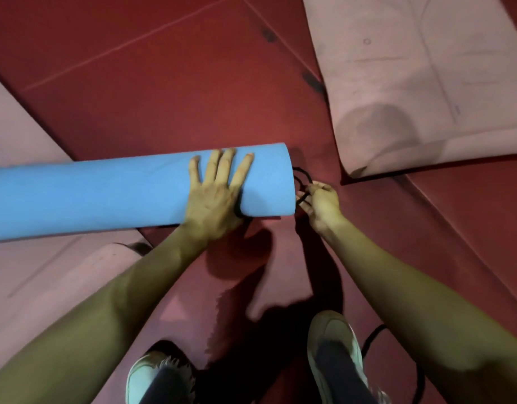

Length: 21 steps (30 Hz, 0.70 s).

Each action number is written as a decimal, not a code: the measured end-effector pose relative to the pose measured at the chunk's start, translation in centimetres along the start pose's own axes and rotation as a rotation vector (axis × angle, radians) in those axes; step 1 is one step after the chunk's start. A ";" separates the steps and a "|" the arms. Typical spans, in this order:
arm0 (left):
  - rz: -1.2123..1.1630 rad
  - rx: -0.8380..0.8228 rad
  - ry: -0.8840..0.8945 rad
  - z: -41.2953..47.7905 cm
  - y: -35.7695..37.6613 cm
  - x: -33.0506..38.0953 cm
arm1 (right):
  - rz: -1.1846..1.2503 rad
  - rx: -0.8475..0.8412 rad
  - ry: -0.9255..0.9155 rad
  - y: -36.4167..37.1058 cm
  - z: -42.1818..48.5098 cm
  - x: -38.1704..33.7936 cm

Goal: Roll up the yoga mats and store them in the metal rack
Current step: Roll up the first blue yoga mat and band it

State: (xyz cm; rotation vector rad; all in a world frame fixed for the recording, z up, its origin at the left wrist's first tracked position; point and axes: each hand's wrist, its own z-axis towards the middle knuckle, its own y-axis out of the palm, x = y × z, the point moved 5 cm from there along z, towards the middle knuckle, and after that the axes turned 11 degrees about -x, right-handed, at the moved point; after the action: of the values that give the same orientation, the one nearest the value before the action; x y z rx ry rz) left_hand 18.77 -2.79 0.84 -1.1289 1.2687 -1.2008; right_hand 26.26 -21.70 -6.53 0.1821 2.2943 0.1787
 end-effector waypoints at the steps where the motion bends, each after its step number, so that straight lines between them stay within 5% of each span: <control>1: -0.002 -0.015 0.011 -0.3 0.6 0.4 | -0.060 -0.040 0.019 0.3 0.0 0.1; 5: -0.023 -0.041 0.001 -0.4 1.5 0.6 | -0.359 -0.117 0.020 0.3 -0.4 1.4; 13: -0.025 -0.095 -0.040 1.1 1.6 0.2 | -0.328 -0.186 0.110 -0.7 -1.5 3.1; 21: 0.029 -0.116 -0.077 1.5 2.0 0.5 | 0.294 -0.220 0.202 0.5 -3.2 0.2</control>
State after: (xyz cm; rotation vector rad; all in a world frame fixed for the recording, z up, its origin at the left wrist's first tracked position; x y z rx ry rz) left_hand 20.23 -3.22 -1.21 -1.2255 1.3053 -1.0632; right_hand 23.80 -21.37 -4.50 0.4023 2.4162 0.6226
